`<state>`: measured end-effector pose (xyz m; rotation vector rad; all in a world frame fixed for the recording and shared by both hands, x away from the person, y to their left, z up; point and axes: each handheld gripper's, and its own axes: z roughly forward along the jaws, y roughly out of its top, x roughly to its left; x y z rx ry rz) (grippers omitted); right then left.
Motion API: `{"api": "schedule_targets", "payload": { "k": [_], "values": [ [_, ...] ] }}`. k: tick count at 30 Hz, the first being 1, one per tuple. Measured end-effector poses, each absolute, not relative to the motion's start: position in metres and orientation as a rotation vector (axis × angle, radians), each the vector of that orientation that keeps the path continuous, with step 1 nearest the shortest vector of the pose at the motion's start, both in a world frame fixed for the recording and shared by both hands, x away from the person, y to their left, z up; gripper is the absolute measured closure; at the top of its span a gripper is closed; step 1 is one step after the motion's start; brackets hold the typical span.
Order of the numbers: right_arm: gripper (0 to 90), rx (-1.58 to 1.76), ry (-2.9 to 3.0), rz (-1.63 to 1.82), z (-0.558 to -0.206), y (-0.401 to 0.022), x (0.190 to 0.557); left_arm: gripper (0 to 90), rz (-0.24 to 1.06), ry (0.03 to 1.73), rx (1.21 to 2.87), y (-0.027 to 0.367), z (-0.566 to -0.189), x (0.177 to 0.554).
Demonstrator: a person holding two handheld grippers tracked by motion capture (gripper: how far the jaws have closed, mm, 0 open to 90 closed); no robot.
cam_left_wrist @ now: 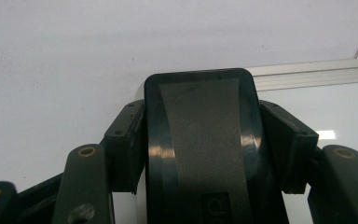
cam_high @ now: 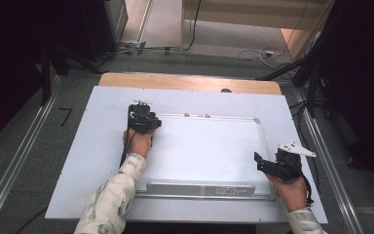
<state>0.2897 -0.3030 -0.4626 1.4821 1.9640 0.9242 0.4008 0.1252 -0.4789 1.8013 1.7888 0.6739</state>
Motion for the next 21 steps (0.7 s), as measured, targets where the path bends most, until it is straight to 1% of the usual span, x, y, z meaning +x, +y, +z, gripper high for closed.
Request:
{"api": "schedule_targets", "payload": {
  "k": [17, 21],
  "values": [
    [9.9, 1.483, 1.964, 0.925, -0.4626, -0.3033, 0.2896, 38.3, 0.664, 1.782, 1.815, 0.1216, -0.485, 0.4038],
    [9.9, 1.484, 1.963, 0.925, -0.4626, -0.3036, 0.2896, 34.8, 0.656, 1.792, 1.813, 0.1215, -0.4854, 0.4034]
  ]
}}
